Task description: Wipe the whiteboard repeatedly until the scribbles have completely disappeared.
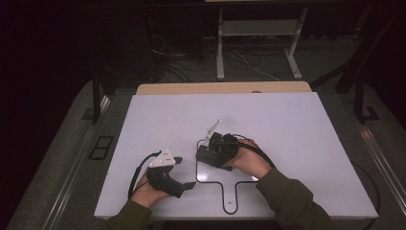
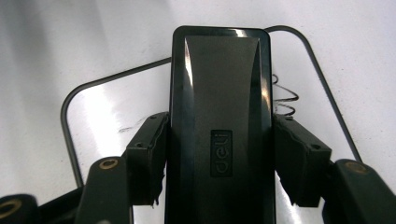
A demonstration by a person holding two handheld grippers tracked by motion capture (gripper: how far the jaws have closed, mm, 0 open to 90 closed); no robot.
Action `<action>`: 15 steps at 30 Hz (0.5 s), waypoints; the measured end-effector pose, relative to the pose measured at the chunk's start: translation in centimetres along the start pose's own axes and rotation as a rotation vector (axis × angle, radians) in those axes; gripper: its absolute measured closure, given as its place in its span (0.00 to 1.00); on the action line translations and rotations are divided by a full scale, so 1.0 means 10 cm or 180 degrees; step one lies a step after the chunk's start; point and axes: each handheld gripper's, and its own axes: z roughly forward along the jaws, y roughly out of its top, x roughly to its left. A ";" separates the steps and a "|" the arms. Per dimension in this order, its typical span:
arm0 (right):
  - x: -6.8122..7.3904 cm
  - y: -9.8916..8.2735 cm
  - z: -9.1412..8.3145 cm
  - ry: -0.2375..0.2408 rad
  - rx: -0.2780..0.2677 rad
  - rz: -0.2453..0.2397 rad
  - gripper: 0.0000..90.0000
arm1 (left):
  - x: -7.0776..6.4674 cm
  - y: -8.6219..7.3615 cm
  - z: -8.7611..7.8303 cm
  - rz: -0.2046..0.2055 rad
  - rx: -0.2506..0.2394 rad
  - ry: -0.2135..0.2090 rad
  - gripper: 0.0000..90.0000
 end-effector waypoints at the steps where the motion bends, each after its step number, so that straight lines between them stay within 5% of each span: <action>1: 0.01 0.00 0.00 -0.0037 0.0013 -0.0033 0.43 | 0.00 0.00 0.00 0.0002 -0.0001 0.0001 0.00; 11: 0.41 -0.08 -0.06 0.0115 -0.0009 -0.0290 0.43 | 0.00 0.00 0.00 0.0024 0.0010 0.0010 0.00; 15: 0.41 -0.06 -0.06 0.0134 0.0012 -0.0321 0.43 | 0.00 0.01 0.00 0.0030 0.0017 0.0008 0.00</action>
